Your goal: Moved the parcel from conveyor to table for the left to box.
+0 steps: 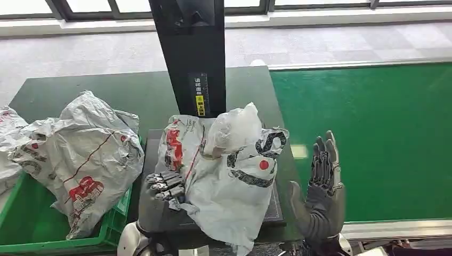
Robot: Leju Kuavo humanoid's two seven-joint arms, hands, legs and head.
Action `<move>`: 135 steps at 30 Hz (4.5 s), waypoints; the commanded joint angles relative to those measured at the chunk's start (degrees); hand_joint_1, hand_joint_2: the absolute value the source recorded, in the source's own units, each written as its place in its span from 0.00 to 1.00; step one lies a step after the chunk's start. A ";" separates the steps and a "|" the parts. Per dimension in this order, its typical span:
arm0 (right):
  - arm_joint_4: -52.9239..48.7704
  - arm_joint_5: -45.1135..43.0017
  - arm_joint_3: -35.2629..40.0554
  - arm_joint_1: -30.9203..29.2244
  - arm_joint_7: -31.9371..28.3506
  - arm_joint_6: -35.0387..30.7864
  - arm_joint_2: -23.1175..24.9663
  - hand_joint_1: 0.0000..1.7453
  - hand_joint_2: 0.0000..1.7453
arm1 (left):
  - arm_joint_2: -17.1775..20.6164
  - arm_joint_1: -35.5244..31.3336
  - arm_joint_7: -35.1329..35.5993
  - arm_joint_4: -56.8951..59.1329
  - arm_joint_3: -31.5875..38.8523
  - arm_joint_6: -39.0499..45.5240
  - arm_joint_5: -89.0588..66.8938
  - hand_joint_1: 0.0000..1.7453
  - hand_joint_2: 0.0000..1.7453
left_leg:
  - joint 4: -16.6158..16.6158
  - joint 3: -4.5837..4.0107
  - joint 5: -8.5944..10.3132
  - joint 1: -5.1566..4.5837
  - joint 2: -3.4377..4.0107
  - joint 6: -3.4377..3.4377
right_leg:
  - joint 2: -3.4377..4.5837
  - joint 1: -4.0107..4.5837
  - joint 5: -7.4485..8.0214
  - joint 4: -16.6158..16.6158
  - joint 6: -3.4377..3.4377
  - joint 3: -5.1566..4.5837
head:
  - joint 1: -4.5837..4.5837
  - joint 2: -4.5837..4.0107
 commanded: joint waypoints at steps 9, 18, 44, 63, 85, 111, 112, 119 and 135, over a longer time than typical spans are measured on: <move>0.73 -0.63 0.36 -0.92 0.13 0.45 1.06 0.00 1.00 | -4.04 3.09 -1.25 -12.44 8.79 -0.09 1.99 1.00 1.00 | -0.01 -0.02 0.02 0.02 0.13 0.05 | -0.05 0.08 0.05 -0.05 -0.04 -0.04 | 0.00 0.00; 2.46 -1.01 0.00 -1.42 0.13 0.61 1.92 0.00 1.00 | -5.16 2.01 -1.25 -40.14 28.88 -0.09 19.96 1.00 1.00 | 0.14 -0.13 -0.05 0.10 0.24 -0.02 | 0.17 0.14 0.04 0.10 -0.07 -0.20 | 0.00 0.00; 3.93 1.70 -0.65 -0.03 0.13 -0.07 2.49 0.00 1.00 | -5.16 -3.74 -1.25 -8.65 48.86 -0.09 22.85 1.00 1.00 | -0.30 0.27 0.10 0.00 -0.17 -0.09 | -0.34 0.17 -0.06 -0.25 -0.22 0.24 | 0.00 0.00; 7.45 2.91 -4.93 0.15 0.13 3.75 4.24 0.00 1.00 | 0.90 -10.28 25.24 19.97 33.68 -8.40 -6.40 1.00 1.00 | -0.27 0.33 0.37 -0.29 -1.28 0.19 | -1.34 -0.29 -0.26 -0.11 0.18 0.54 | -0.02 0.00; 12.19 1.84 -2.54 -2.81 0.13 3.10 3.85 0.00 1.00 | -5.16 -2.12 -0.39 -1.59 47.42 -0.09 31.23 0.00 0.00 | -0.27 -0.08 0.49 -0.12 -0.10 0.00 | -0.30 0.00 0.31 -0.17 -0.10 -0.04 | -0.02 0.00; 10.31 2.09 -2.35 -0.70 0.13 1.72 2.86 0.00 1.00 | -5.16 -7.65 11.53 7.95 38.77 -0.09 5.54 0.00 0.00 | -0.25 -0.30 0.66 -0.14 -0.91 -0.08 | -1.08 0.02 0.23 -0.16 -0.15 -0.13 | -0.02 0.00; 10.31 2.09 -2.35 -0.70 0.13 1.72 2.86 0.00 1.00 | -5.16 -7.65 11.53 7.95 38.77 -0.09 5.54 0.00 0.00 | -0.19 -0.25 0.61 -0.19 -0.88 -0.10 | -1.00 -0.02 0.18 -0.07 -0.14 -0.28 | -0.02 0.00; 12.12 1.96 -2.26 -2.11 0.13 2.66 3.37 0.00 1.00 | -5.16 -6.98 8.71 -1.27 46.18 -0.09 7.77 0.00 0.00 | -0.13 -0.29 0.50 -0.11 -0.23 -0.11 | -0.45 0.05 0.27 -0.05 -0.18 -0.38 | -0.02 0.00; 12.20 1.24 -1.92 -1.97 0.13 1.91 2.78 0.00 1.00 | -5.16 -5.71 1.25 -2.55 48.02 -0.09 14.87 0.00 0.00 | -0.16 -0.34 0.48 -0.07 -0.17 -0.13 | -0.34 0.08 0.29 -0.04 -0.21 -0.42 | -0.02 0.00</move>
